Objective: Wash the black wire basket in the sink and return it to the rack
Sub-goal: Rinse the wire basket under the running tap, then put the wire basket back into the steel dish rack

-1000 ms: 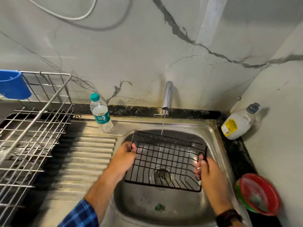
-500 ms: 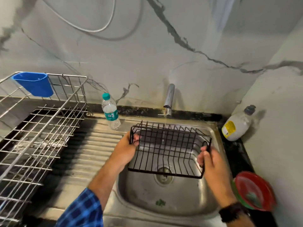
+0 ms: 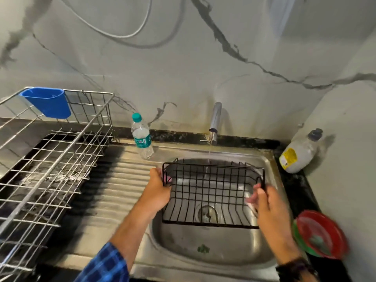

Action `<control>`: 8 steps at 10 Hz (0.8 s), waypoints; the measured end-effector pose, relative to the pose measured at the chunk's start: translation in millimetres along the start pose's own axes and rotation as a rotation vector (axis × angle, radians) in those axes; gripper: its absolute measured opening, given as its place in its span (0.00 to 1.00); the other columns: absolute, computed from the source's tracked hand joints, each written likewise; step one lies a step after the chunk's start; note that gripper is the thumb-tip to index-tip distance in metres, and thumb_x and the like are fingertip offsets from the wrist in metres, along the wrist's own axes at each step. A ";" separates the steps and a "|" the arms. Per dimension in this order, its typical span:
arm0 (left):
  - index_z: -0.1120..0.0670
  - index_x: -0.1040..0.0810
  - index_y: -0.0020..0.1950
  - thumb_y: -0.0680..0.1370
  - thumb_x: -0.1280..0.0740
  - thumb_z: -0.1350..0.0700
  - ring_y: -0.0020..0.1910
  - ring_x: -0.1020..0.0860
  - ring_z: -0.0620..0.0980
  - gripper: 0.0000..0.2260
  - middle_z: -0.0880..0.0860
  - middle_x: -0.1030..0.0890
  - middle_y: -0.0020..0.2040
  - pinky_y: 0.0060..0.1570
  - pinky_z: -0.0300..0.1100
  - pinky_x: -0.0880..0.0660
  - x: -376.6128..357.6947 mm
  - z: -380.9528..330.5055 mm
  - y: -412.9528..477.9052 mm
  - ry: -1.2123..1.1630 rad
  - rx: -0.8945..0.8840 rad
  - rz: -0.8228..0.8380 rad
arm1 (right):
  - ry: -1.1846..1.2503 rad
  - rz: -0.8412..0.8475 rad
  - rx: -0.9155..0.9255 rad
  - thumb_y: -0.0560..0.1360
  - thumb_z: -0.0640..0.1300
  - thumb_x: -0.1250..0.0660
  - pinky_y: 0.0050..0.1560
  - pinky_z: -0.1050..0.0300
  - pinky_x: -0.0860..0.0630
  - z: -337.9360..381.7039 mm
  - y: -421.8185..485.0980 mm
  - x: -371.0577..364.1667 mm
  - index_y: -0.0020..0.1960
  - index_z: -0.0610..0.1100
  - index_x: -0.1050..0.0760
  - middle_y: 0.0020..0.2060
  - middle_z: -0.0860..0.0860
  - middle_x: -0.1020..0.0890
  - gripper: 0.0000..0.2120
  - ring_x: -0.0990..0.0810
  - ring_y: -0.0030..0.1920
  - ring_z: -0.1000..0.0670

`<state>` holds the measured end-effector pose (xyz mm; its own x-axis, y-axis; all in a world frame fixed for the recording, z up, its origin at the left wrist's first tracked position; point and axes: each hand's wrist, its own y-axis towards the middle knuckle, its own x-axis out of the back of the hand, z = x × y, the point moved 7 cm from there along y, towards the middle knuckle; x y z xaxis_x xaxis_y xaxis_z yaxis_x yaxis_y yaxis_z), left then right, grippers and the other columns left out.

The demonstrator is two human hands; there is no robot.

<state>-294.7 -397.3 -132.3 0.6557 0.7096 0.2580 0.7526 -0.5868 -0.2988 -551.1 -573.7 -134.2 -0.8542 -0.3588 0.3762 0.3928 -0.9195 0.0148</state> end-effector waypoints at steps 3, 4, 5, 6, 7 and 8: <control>0.43 0.25 0.55 0.79 0.32 0.44 0.55 0.21 0.44 0.07 0.44 0.19 0.54 0.59 0.46 0.24 5.6 17.0 -11.9 0.297 -0.131 0.149 | 0.210 -0.045 -0.116 0.85 0.46 0.44 0.42 0.60 0.27 -25.2 -20.0 -1.3 0.51 0.47 0.24 0.39 0.53 0.24 0.10 0.27 0.39 0.54; 0.40 0.25 0.62 0.79 0.39 0.35 0.57 0.18 0.47 0.16 0.46 0.17 0.57 0.60 0.49 0.22 6.1 10.4 -9.3 0.104 0.015 0.374 | 0.212 -0.094 -0.145 0.84 0.51 0.42 0.31 0.71 0.30 -35.2 -27.5 16.1 0.49 0.49 0.23 0.36 0.55 0.24 0.11 0.28 0.36 0.56; 0.44 0.26 0.65 0.83 0.44 0.40 0.54 0.17 0.45 0.15 0.46 0.17 0.57 0.57 0.47 0.21 14.4 -18.3 29.0 0.217 -0.065 0.237 | 0.101 -0.170 -0.104 0.76 0.69 0.41 0.27 0.62 0.30 -35.5 -30.8 35.1 0.50 0.50 0.24 0.32 0.52 0.25 0.23 0.28 0.32 0.51; 0.46 0.24 0.66 0.84 0.41 0.48 0.53 0.19 0.47 0.13 0.47 0.18 0.57 0.55 0.45 0.22 -8.7 -60.1 87.7 0.569 -0.282 0.123 | 0.050 -0.269 -0.078 0.69 0.76 0.42 0.36 0.48 0.25 -40.2 -43.1 43.4 0.51 0.53 0.23 0.32 0.49 0.22 0.29 0.24 0.35 0.47; 0.49 0.21 0.64 0.84 0.43 0.52 0.50 0.18 0.51 0.14 0.52 0.17 0.58 0.54 0.46 0.21 -53.5 -76.7 146.3 0.811 -0.311 0.178 | 0.059 -0.334 -0.098 0.62 0.83 0.43 0.34 0.48 0.27 -47.9 -44.2 43.2 0.48 0.51 0.24 0.30 0.48 0.23 0.37 0.25 0.32 0.46; 0.57 0.20 0.51 0.84 0.43 0.48 0.40 0.19 0.51 0.16 0.56 0.16 0.49 0.48 0.46 0.21 -83.8 -68.4 189.8 0.830 -0.174 0.217 | -0.015 -0.208 -0.309 0.65 0.80 0.39 0.31 0.52 0.26 -167.1 -83.7 51.1 0.48 0.52 0.23 0.29 0.50 0.21 0.32 0.24 0.30 0.44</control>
<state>-202.7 -594.8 -147.8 0.5669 0.1025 0.8174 0.5603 -0.7753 -0.2914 -684.5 -541.9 -271.0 -0.8991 -0.1585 0.4080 0.0878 -0.9785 -0.1867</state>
